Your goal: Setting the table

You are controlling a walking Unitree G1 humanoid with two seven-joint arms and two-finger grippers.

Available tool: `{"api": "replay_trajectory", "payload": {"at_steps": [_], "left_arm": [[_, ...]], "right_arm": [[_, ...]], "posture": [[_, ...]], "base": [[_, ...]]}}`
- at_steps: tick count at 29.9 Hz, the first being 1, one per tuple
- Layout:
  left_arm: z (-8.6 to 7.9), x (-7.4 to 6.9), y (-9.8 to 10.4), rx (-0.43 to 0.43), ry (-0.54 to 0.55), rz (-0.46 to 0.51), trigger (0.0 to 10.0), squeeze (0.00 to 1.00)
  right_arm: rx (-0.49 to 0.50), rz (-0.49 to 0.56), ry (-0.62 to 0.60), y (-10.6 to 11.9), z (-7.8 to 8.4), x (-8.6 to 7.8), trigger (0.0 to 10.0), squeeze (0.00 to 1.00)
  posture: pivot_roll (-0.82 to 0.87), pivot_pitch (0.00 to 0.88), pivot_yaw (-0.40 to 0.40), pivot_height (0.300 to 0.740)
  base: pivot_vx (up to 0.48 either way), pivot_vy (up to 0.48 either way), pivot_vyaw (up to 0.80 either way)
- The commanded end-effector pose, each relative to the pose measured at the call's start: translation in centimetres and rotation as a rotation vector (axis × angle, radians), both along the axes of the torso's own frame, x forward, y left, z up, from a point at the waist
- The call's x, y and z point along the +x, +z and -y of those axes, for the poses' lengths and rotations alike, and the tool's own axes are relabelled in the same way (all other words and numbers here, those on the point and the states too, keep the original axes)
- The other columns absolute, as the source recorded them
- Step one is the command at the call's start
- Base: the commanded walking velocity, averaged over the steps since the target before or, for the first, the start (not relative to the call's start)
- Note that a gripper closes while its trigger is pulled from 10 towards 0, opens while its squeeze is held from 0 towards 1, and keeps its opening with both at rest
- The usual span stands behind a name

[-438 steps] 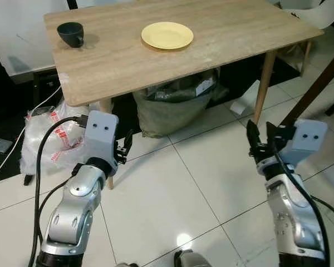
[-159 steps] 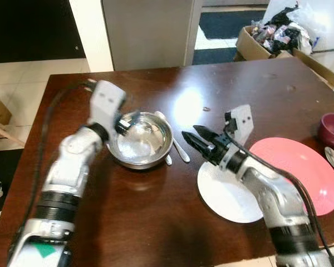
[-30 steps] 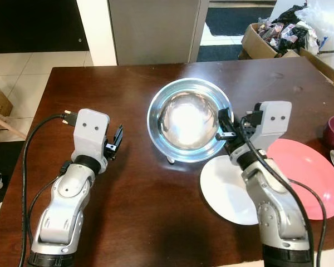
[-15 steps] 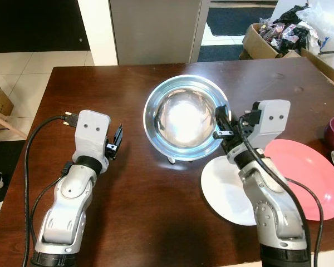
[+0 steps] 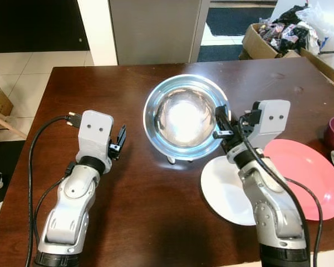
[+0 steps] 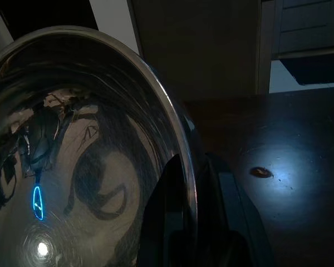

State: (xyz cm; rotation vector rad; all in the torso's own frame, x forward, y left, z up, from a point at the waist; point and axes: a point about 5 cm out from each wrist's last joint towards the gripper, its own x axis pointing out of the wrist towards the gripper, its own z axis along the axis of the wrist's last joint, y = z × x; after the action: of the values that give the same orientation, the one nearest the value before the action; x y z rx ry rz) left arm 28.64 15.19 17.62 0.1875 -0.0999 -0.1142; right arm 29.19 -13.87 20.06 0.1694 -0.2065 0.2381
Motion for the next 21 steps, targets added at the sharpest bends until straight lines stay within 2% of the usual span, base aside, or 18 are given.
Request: {"api": "replay_trajectory", "payload": {"at_steps": [1,7,21], "left_arm": [[0.0,0.0,-0.42,0.006,0.003,-0.011,10.0,0.0],[0.05,-0.07,-0.42,0.006,0.003,-0.011,10.0,0.0],[0.02,-0.2,-0.41,0.011,-0.003,-0.012,10.0,0.0]], "right_arm": [[0.019,0.025,0.012,0.42,-0.2,0.05,10.0,0.0],[0.019,0.023,0.015,0.34,-0.23,0.1,10.0,0.0],[0.029,0.019,0.019,0.1,-0.45,0.22,10.0,0.0]], "posture": [[-0.1,0.034,0.026,0.74],[-0.09,0.029,0.024,0.74],[-0.09,0.031,0.029,0.74]], "base": [[0.0,0.0,0.0],[-0.094,0.0,0.0],[-0.391,0.0,0.0]]}}
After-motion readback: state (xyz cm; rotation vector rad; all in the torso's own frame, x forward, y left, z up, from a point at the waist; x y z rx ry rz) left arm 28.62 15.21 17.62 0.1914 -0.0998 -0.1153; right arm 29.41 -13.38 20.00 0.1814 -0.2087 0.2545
